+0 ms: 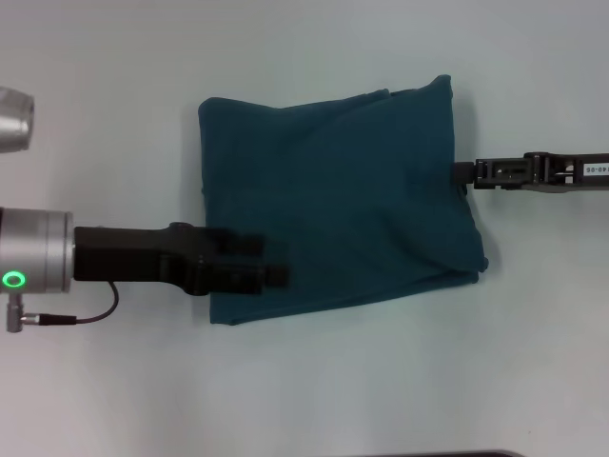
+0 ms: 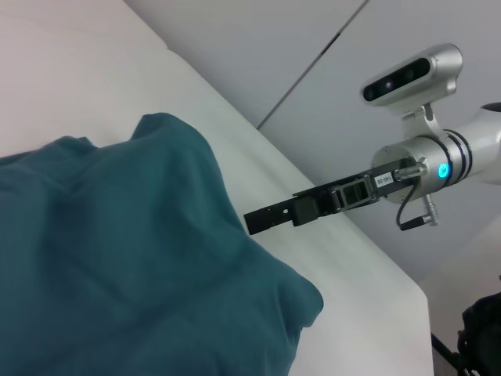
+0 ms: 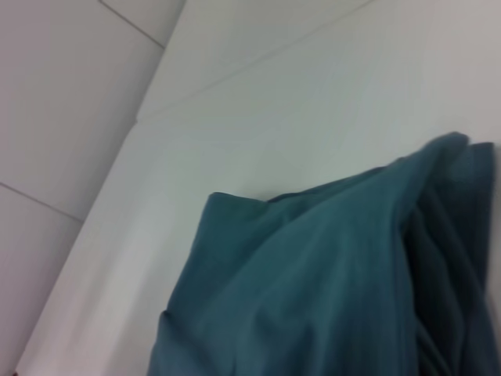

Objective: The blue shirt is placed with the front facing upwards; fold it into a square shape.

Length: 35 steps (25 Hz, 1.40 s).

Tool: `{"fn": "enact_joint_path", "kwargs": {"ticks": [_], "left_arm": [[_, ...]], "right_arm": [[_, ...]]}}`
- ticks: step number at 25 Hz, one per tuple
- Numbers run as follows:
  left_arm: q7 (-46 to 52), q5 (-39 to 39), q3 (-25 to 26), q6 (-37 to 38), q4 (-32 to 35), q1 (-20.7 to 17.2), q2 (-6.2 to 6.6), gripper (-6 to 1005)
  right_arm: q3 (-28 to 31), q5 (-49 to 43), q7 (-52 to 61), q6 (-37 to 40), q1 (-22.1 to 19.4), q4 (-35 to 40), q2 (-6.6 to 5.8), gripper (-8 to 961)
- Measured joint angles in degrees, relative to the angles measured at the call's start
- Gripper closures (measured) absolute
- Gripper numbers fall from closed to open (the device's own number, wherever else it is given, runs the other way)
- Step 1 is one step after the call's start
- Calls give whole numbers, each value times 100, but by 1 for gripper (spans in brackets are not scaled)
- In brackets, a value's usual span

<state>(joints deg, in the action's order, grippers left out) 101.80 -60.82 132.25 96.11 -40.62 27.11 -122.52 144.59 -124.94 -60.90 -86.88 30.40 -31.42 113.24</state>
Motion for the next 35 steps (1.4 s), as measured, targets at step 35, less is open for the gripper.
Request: {"fn": "enact_joint_path", "kwargs": {"ticks": [35], "left_arm": [[52,177,-156,-590,157,136,-18,174]], "right_arm": [[-582,263,-27,312,1049,-520,100,162]]}}
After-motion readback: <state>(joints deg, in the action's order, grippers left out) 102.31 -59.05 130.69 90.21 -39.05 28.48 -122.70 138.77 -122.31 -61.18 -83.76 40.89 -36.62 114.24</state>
